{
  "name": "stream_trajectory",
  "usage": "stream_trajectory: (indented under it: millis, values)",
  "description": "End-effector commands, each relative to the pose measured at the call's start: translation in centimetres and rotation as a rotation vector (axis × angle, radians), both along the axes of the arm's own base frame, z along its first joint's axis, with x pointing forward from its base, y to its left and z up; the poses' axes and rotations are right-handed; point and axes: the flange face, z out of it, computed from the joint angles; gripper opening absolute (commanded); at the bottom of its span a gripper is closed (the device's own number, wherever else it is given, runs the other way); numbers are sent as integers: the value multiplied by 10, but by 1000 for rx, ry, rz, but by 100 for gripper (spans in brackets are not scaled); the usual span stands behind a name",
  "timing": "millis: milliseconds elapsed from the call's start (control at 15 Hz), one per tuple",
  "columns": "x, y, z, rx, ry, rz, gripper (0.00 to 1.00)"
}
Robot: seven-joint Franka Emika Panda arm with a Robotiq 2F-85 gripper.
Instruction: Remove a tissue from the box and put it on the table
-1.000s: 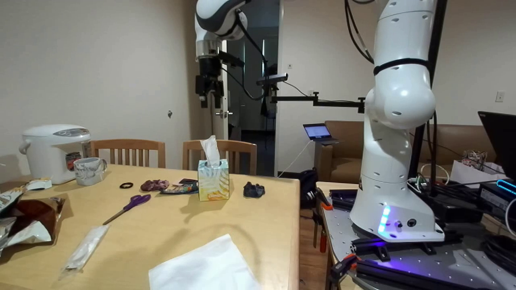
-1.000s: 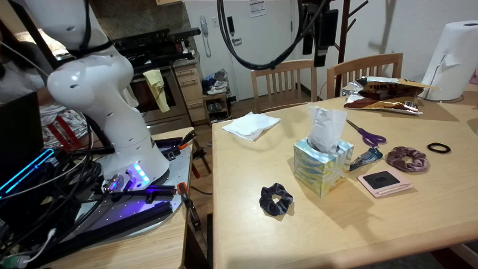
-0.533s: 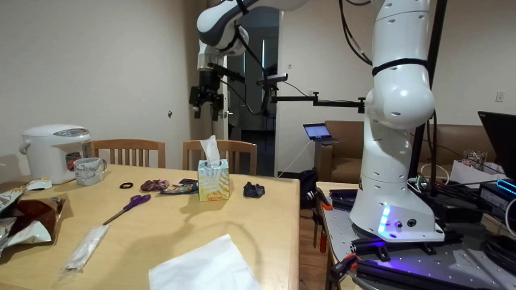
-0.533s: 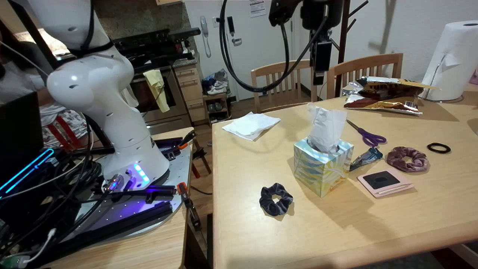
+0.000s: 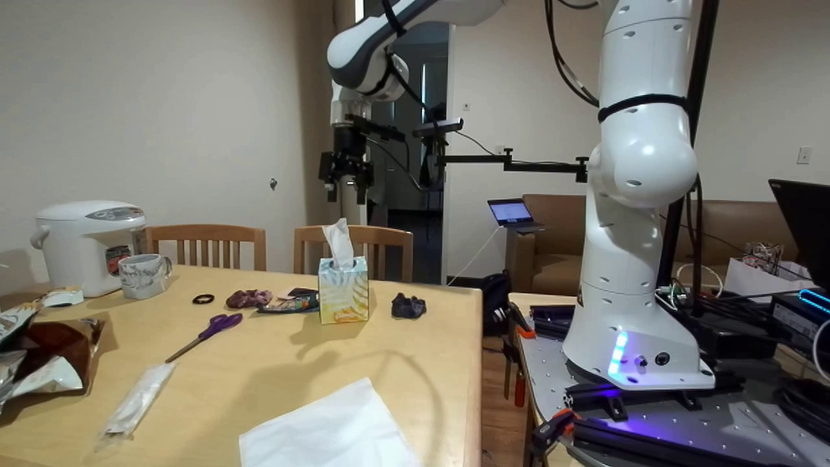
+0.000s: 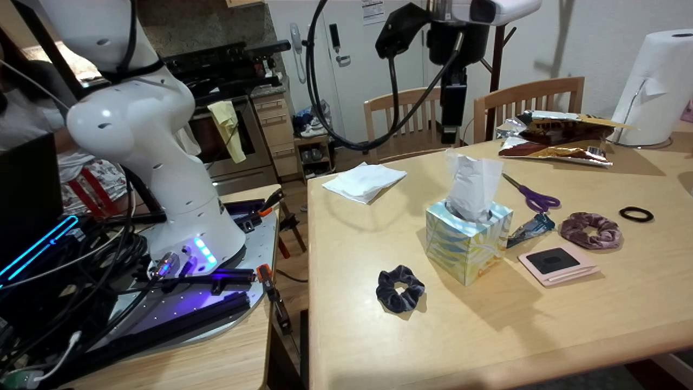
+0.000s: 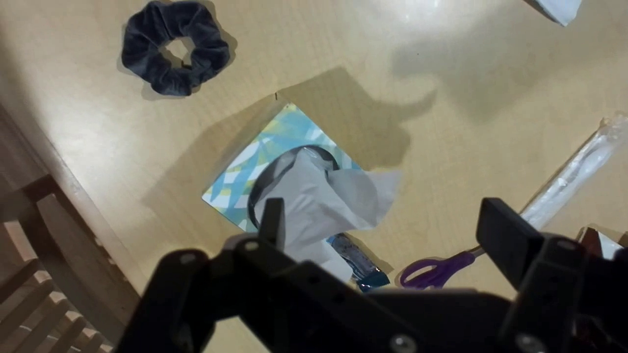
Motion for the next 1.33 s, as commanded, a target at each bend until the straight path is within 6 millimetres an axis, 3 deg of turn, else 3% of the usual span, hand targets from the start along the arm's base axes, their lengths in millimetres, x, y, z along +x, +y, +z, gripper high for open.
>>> stream_trajectory:
  millis: [0,267,733,800,1067,1267]
  values:
    - [-16,1,4,-20,60,56,100]
    - [-21,13,8,-34,129,214,100]
    - [-9,29,26,-98,33,558,100]
    - [-10,27,18,-68,62,465,100]
    - [-8,28,22,-74,40,523,100]
    - [-1,32,13,-57,64,712,100]
